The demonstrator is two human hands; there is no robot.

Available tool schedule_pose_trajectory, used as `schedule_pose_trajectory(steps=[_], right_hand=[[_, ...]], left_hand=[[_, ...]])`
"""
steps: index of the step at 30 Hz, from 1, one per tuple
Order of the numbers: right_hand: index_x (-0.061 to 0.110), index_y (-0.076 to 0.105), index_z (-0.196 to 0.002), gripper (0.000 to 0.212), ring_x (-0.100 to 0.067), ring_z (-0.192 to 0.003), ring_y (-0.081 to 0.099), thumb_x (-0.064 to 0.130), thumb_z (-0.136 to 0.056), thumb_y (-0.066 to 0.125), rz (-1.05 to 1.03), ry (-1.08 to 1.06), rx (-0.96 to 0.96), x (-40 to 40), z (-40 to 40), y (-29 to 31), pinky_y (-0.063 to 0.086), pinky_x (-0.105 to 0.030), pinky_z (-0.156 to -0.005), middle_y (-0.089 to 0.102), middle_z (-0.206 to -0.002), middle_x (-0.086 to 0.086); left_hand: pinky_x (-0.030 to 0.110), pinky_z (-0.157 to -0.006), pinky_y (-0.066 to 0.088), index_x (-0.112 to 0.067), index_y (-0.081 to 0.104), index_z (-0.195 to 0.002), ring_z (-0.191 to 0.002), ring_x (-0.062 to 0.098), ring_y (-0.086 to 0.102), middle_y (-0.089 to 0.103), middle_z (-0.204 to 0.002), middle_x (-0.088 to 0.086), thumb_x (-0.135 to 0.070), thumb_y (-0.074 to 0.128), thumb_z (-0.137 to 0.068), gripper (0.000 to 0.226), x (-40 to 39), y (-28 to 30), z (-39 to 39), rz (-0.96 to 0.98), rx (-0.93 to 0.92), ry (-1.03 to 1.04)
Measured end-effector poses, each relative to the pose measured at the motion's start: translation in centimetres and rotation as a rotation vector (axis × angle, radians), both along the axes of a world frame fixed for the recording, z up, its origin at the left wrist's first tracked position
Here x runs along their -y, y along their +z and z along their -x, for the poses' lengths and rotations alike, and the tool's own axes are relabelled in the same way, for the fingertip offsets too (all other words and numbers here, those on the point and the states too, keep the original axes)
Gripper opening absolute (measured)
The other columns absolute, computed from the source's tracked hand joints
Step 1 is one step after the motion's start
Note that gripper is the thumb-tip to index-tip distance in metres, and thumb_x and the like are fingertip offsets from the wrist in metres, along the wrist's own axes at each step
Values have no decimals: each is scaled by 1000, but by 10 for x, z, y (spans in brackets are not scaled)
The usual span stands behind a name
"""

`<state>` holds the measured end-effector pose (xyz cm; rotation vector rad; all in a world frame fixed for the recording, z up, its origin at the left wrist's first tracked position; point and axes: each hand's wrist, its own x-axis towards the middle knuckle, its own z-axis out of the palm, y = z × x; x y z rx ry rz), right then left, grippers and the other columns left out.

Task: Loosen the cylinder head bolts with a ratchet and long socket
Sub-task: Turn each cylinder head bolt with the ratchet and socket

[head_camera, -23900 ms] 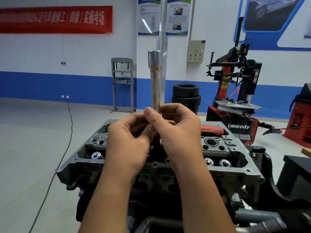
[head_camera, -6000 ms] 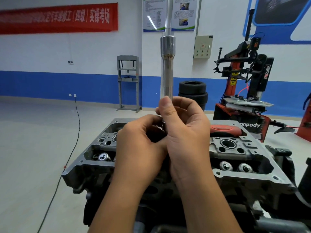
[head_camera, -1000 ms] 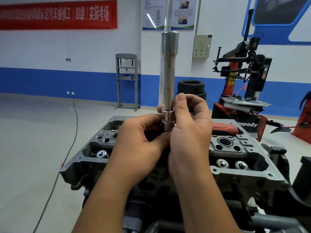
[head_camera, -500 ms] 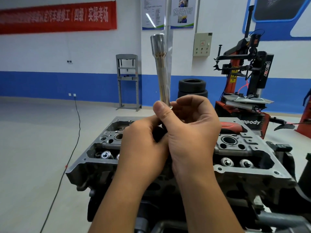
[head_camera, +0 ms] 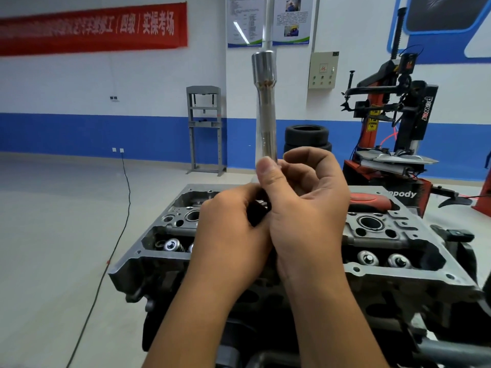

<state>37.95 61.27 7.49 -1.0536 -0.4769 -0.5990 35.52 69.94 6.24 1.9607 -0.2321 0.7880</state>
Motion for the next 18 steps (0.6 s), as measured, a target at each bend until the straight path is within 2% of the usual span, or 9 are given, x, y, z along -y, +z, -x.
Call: schedule_pose_trajectory(steps=[4, 6, 8, 9, 12, 15, 17, 18], right_hand=[[27, 56, -103, 19, -14, -78, 72, 10, -100, 64, 64, 35, 53, -3, -1, 0, 58, -25, -73, 76, -87, -8], [27, 56, -107, 16, -15, -86, 75, 12, -104, 57, 70, 80, 44, -3, -1, 1, 61, -31, -80, 77, -87, -5], [25, 58, -107, 9, -18, -88, 76, 18, -101, 60, 30, 149, 8, -3, -1, 2, 62, -43, -87, 77, -84, -2], [24, 60, -106, 11, -18, -84, 75, 21, -98, 66, 14, 152, -6, -2, 0, 2, 62, -44, -85, 76, -84, -1], [22, 63, -96, 25, -17, -72, 68, 15, -84, 84, 4, 65, -19, 0, 0, 3, 62, -35, -73, 68, -78, 2], [19, 61, -94, 21, -20, -73, 69, 9, -90, 79, -21, 63, -25, 0, -1, 2, 61, -37, -76, 70, -81, -10], [18, 60, -97, 12, -17, -76, 71, 11, -98, 69, -22, 98, -27, 0, -1, 2, 61, -39, -82, 75, -82, -9], [19, 60, -98, 9, -16, -79, 73, 13, -101, 65, -29, 123, -38, 0, -1, 3, 61, -41, -85, 76, -83, -9]], left_hand=[[34, -69, 62, -27, 76, -105, -83, 8, 74, 78, -89, -12, -9, 65, -98, 23, -3, 2, 2, 0, -31, -158], [39, -68, 62, -23, 76, -100, -80, 12, 75, 79, -85, -10, -6, 68, -95, 19, -2, 1, 0, 37, -18, -140], [42, -68, 63, -20, 77, -93, -78, 13, 76, 79, -80, -9, -5, 74, -89, 16, -1, -1, -3, 101, 4, -94], [39, -68, 63, -21, 78, -91, -77, 9, 76, 79, -80, -10, -7, 76, -87, 15, 0, -2, -4, 126, 10, -73], [32, -73, 63, -26, 82, -96, -78, -1, 75, 79, -82, -16, -16, 80, -87, 14, 1, -3, -3, 142, 18, -13], [39, -74, 63, -25, 81, -102, -84, 7, 77, 81, -87, -11, -13, 72, -95, 17, -3, -2, -2, 103, -18, -138], [43, -72, 63, -21, 80, -103, -85, 18, 78, 81, -89, -4, -7, 66, -99, 20, -6, 0, -1, 86, -53, -223], [40, -71, 62, -20, 80, -102, -85, 18, 78, 81, -89, -3, -5, 65, -99, 21, -7, 0, -1, 98, -63, -239]])
